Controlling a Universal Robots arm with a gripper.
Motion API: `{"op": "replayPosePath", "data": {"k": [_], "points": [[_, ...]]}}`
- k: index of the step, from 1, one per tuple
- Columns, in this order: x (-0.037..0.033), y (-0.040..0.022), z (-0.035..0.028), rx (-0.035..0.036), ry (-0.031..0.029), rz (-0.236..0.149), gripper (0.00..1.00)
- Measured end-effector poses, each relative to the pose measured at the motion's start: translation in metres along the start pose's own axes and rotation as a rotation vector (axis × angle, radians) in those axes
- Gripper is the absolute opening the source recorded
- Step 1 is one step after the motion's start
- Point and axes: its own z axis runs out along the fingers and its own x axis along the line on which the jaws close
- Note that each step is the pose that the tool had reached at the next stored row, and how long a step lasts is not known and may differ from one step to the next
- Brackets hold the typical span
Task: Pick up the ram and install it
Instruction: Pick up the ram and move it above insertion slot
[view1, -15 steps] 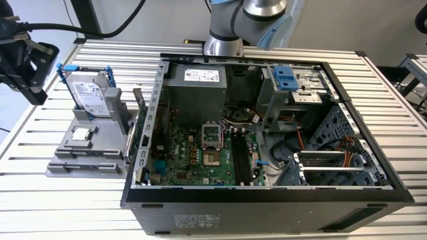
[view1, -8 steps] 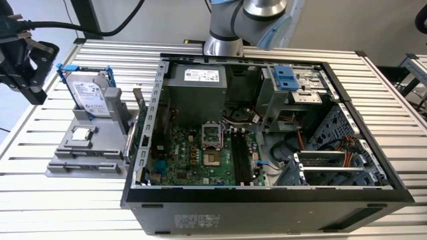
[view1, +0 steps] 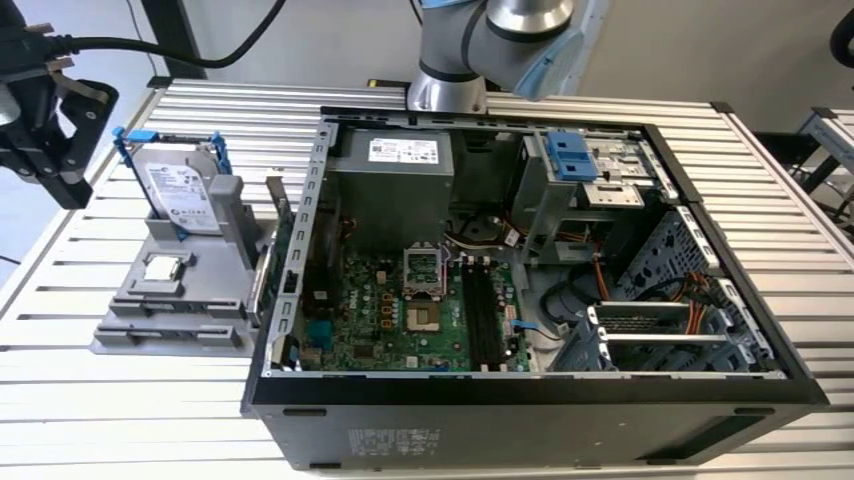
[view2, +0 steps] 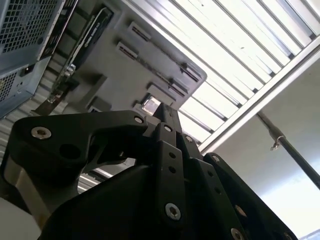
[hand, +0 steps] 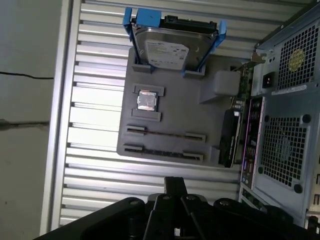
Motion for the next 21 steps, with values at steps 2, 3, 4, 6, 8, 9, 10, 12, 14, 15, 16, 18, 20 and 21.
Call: {"op": "replayPosePath", "data": {"k": [2,3,4,6,8,9,10,12,14,15,16,18,20,21], "points": [[0.0,0.0,-0.0001,-0.0003,0.0009,-0.017,0.0],[0.0,0.0,-0.0002,-0.0004,0.0014,-0.026,0.0],[0.0,0.0,-0.0002,-0.0006,0.0018,-0.035,0.0],[0.0,0.0,-0.0004,-0.0009,0.0026,-0.052,0.0],[0.0,0.0001,-0.0004,-0.0013,0.0035,-0.071,0.0],[0.0,0.0001,-0.0005,-0.0015,0.0039,-0.08,0.0],[0.0,0.0001,-0.0005,-0.0017,0.0044,-0.09,0.0],[0.0,0.0002,-0.0007,-0.002,0.0054,-0.111,0.0],[0.0,0.0002,-0.0008,-0.0024,0.0065,-0.132,0.0],[0.0,0.0003,-0.0009,-0.0026,0.007,-0.142,0.0],[0.0,0.0003,-0.0009,-0.0029,0.0074,-0.152,0.0],[0.0,0.0003,-0.001,-0.0031,0.0084,-0.17,0.0],[-0.0001,0.0004,-0.0012,-0.0035,0.0094,-0.191,0.0],[-0.0001,0.0005,-0.0013,-0.0038,0.0098,-0.201,0.0]]}}
